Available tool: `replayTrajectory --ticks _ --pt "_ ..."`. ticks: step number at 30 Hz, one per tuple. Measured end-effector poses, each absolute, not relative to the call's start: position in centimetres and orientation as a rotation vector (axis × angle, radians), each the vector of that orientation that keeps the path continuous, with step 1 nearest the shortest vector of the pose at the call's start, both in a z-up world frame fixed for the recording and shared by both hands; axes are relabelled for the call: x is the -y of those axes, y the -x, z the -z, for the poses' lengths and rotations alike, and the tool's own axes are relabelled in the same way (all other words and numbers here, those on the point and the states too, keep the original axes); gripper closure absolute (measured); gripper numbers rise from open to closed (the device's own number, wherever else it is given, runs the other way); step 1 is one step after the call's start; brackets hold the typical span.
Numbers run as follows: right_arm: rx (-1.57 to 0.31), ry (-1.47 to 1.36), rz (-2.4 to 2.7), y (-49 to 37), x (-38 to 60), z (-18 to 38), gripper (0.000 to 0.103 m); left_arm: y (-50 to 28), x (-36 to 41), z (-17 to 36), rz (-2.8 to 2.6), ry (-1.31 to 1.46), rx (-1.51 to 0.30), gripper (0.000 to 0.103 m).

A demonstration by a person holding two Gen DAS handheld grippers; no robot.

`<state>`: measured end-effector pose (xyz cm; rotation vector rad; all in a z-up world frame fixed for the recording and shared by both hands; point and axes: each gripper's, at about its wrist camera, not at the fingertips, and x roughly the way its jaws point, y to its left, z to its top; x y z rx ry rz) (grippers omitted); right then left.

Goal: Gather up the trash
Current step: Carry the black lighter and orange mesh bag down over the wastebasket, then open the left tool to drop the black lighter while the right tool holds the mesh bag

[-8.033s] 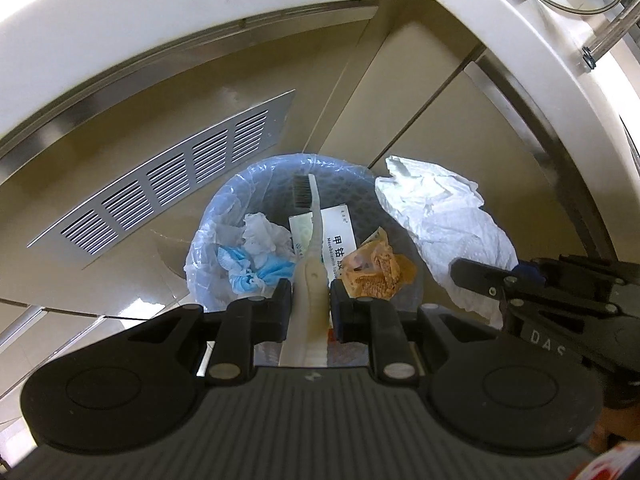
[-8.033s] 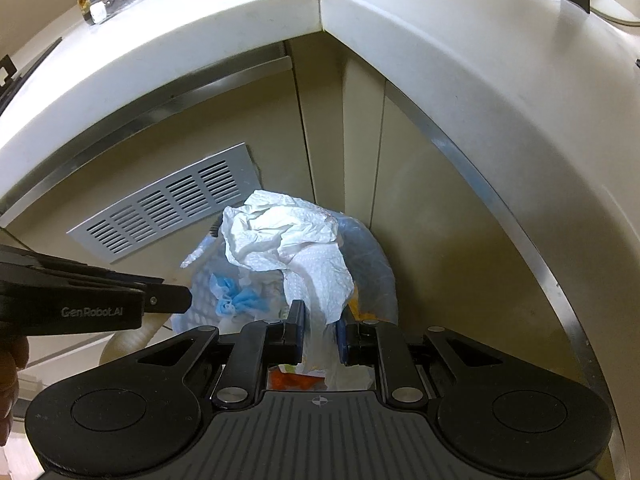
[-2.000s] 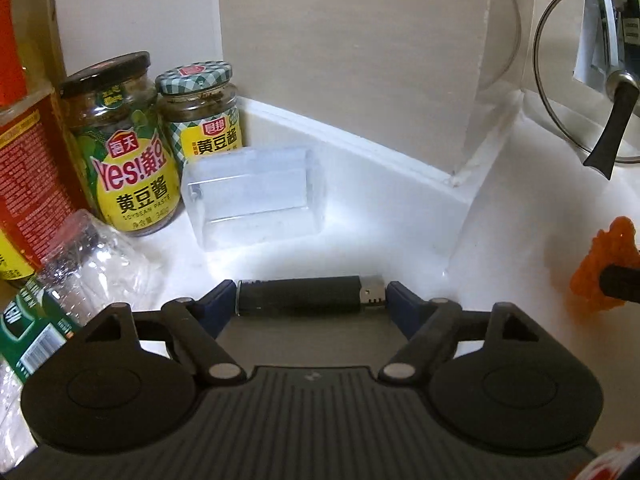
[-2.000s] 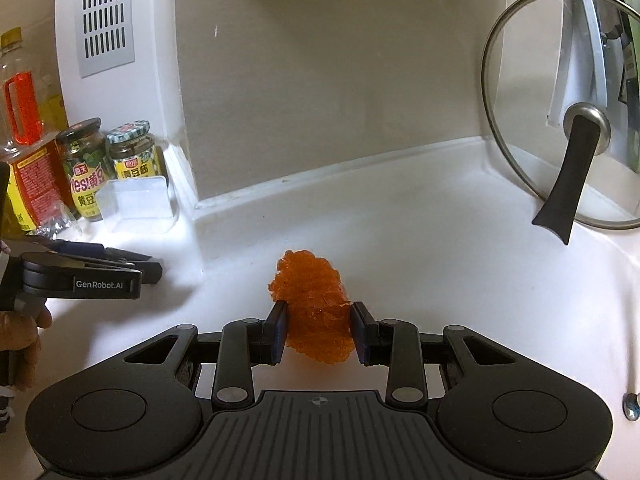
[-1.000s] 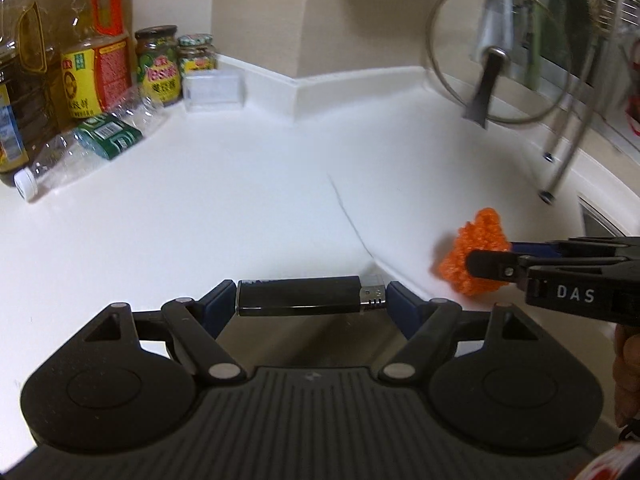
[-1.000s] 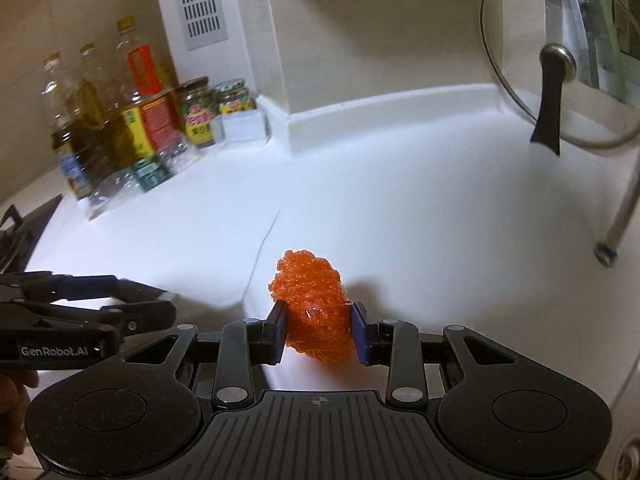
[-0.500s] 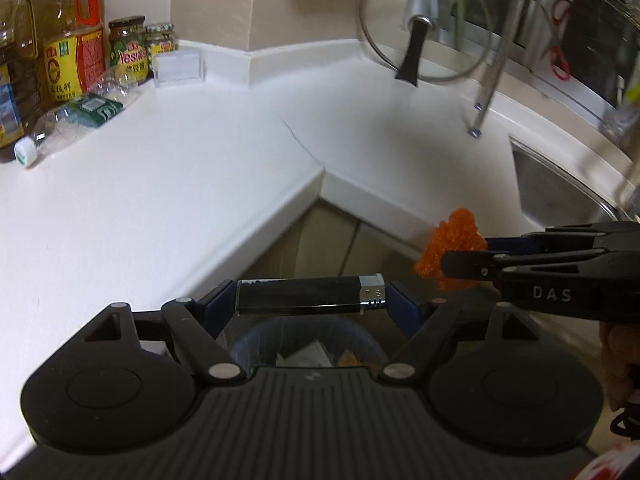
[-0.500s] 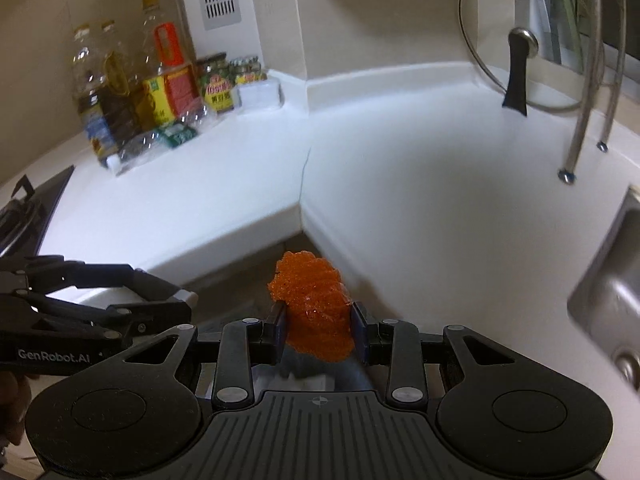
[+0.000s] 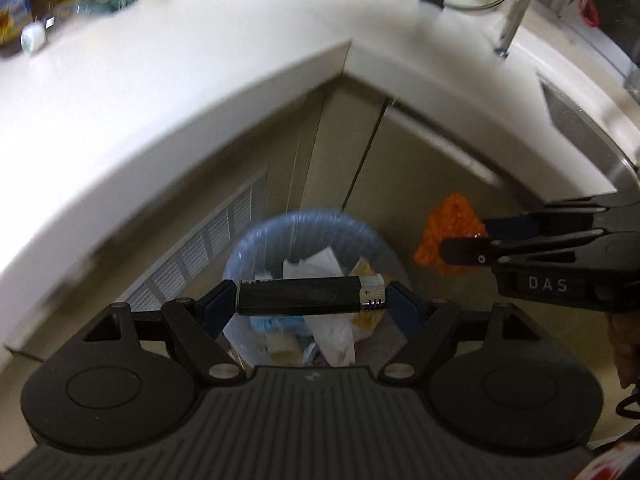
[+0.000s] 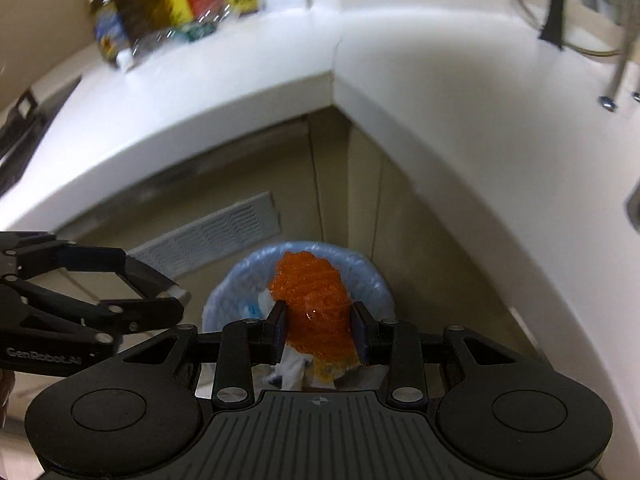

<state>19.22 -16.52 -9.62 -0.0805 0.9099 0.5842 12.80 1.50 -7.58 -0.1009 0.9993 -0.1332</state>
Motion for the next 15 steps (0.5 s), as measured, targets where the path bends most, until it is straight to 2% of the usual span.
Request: replayTrajectory --ticks 15 --pt "-0.970 0.145 -0.687 -21.3 16.2 12.9 0.069 -13.8 -0.2 12.4 0.054 0.098 -1.139 0.024"
